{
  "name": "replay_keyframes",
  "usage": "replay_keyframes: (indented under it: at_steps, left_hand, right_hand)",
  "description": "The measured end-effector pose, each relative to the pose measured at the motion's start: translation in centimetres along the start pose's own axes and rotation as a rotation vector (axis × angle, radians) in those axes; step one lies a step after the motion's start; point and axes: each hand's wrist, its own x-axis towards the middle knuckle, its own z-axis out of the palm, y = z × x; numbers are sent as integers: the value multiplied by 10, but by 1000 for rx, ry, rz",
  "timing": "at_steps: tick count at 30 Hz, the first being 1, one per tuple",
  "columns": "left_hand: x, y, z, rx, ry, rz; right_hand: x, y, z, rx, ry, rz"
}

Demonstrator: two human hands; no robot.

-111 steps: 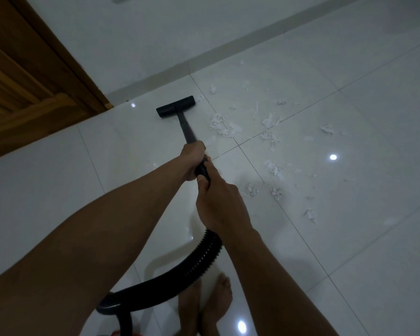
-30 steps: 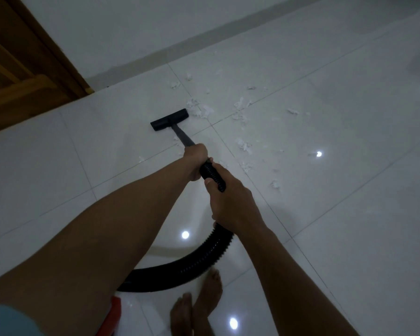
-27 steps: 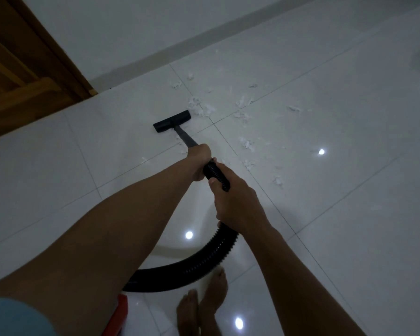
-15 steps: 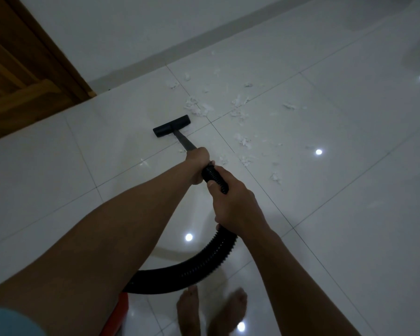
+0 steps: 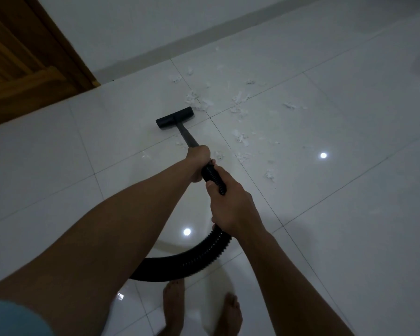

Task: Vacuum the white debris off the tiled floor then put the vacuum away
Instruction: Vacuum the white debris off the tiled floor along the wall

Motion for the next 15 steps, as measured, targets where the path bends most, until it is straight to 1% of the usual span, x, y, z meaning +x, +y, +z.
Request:
replay_keyframes:
  at_steps: [4, 15]
  left_hand:
    - [-4, -12, 13, -4, -10, -12]
    - [-18, -37, 42, -19, -7, -14]
  right_hand:
    - [-6, 12, -10, 9, -22, 30]
    - [-23, 41, -35, 3, -28, 32]
